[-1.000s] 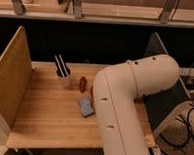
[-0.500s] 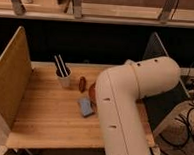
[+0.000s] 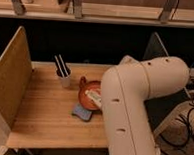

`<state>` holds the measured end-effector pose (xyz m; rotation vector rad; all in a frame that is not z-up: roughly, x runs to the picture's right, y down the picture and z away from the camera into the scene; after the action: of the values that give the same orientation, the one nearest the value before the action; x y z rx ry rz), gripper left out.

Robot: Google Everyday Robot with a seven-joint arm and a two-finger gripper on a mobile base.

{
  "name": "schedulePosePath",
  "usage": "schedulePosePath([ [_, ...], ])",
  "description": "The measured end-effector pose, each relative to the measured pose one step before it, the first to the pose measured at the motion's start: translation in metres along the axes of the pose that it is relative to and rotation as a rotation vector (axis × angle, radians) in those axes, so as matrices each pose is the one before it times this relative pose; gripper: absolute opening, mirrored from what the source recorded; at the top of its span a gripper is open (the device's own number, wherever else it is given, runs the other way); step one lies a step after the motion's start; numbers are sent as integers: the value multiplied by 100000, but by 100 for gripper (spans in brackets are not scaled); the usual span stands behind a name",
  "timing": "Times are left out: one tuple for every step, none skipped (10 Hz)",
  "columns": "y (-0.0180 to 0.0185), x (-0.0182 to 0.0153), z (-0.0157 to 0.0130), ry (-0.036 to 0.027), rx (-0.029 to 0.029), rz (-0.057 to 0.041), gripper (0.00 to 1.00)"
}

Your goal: Drag the ceramic bowl in a circle

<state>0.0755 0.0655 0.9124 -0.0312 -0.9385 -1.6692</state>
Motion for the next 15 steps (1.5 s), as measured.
schedulePosePath([
  [-637, 63, -315, 247, 1644, -1520, 0],
  [-335, -274, -179, -558, 866, -1454, 0],
  [139, -638, -86, -1402, -46, -778, 0],
  [621, -552, -35, -1066, -886, 463, 0],
  [2079, -861, -222, -1569, -3505, 3020, 0],
  [1737, -331, -237, -859, -3361, 2599, 0],
  [1944, -97, -159, -454, -4199, 2646, 0],
  [1538, 235, -107, 45, -3577, 2230, 0],
  [1161, 676, -206, 1013, -3126, 1669, 0],
  [672, 863, -284, 1342, -2343, 772, 0],
  [259, 832, -400, 1449, -1445, -97, 0],
  [-1, 952, -352, 1553, -1308, -1096, 0],
  [-624, 1077, -36, 1267, -417, -1867, 0],
  [-703, 496, 241, 255, 583, -1602, 0],
  [-1631, 764, 678, -35, 1814, -3094, 0],
])
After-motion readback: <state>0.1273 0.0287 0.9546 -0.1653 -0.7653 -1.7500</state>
